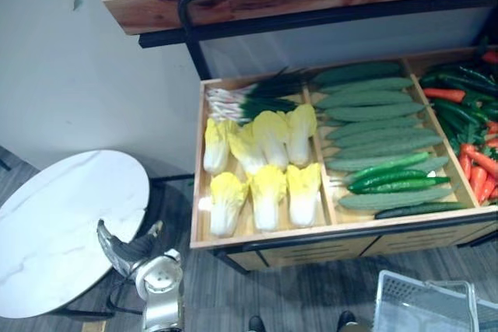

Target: Pick vegetable in the basket

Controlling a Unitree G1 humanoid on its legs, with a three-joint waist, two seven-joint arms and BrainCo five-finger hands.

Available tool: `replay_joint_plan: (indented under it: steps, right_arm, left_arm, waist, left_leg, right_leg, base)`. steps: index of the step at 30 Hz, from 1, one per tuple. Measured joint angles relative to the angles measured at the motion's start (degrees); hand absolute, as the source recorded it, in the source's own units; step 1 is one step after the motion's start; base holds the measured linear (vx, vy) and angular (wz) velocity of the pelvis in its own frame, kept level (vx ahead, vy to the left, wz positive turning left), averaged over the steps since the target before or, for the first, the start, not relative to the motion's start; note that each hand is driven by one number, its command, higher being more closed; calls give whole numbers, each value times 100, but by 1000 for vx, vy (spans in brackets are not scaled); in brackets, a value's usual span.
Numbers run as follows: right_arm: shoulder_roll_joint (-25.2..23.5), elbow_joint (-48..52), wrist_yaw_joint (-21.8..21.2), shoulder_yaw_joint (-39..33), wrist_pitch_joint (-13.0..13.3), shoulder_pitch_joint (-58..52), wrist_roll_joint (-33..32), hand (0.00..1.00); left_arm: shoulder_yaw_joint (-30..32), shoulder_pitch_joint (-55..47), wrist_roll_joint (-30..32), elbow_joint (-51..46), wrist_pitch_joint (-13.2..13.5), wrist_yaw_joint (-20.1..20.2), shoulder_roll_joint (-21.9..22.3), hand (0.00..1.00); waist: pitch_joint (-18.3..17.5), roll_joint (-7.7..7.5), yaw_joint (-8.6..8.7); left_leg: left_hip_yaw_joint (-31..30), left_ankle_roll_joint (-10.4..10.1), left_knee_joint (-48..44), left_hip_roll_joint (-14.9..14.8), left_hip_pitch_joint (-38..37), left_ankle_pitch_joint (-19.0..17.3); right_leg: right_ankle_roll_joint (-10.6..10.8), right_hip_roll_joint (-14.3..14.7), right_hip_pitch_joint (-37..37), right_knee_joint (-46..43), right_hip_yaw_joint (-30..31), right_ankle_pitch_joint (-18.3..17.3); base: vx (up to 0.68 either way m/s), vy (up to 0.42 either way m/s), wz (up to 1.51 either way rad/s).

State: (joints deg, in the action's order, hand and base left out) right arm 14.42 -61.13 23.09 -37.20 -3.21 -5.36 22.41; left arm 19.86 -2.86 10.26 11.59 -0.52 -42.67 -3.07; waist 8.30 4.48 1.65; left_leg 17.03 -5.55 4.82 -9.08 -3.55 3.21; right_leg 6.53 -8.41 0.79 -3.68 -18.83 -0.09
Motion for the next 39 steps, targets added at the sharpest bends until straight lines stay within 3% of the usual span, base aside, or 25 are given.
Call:
replay_joint_plan:
  steps: [4,8,9,10,14,15,16,18,19,39]
  right_arm:
    - [5,1,-5,188,26,3,11,100]
    - [5,6,-4,286,27,-1,11,100]
    - [4,6,-4,290,26,-2,11,100]
    - [4,6,-4,304,24,-9,12,100]
    - [4,16,-3,396,25,15,11,100]
    - [4,17,-4,398,27,19,9,100]
    - [2,16,-3,397,25,15,9,100]
    - [2,15,-3,398,23,17,9,100]
    - [2,14,-3,400,21,19,9,100]
    - [-22,16,142,560,24,73,7,100]
  left_arm:
    - [-285,28,7,-110,1,0,-24,0]
    - [-625,32,95,-198,0,35,-25,0]
    - [-677,33,162,-198,1,42,-27,0]
    - [-785,33,223,-198,1,52,-26,0]
    - [-1082,37,230,-177,0,259,-41,0]
    - [-1218,66,232,-161,0,321,-41,0]
    - [-1298,87,234,-147,-2,355,-44,0]
    - [-1397,145,325,-53,-2,437,-49,0]
    - [-1419,168,386,0,-5,453,-52,0]
    - [-1890,318,595,782,-267,553,-168,0]
  waist:
    - [-47,36,-1]
    - [-12,-34,22]
    - [-39,7,29]
    - [-3,-54,69]
    - [-40,0,127]
    - [4,-68,148]
    - [-34,-9,148]
    - [8,-77,155]
    - [-26,-25,154]
    - [45,-117,162]
  left_leg:
    - [73,-15,-2,-34,-5,-10]
    - [150,-40,-3,-54,-35,-40]
    - [160,-45,-3,-56,-40,-45]
    - [175,-48,-2,-62,-43,-58]
    - [290,-47,0,-65,-35,-91]
    - [292,-45,2,-57,-14,-95]
    - [292,-45,1,-55,-16,-95]
    - [292,-46,3,-54,-22,-99]
    - [292,-46,4,-54,-22,-99]
    - [455,-86,6,-45,-55,-169]
  right_leg:
    - [-34,52,8,78,56,28]
    - [-39,82,23,104,129,33]
    - [-39,88,24,110,140,33]
    - [-39,97,24,127,153,34]
    - [-36,118,94,150,258,40]
    - [-35,114,115,154,264,41]
    - [-35,115,116,160,274,41]
    - [-35,118,120,160,284,42]
    - [-35,119,123,160,289,42]
    - [-27,129,215,190,485,84]
  base:
    - [15,-5,-9]
    - [31,-1,-10]
    - [35,-2,-9]
    - [38,-1,-6]
    - [62,1,-14]
    - [63,1,-6]
    - [64,1,-3]
    - [50,-1,-3]
    - [53,-3,-5]
    - [9,-2,-5]
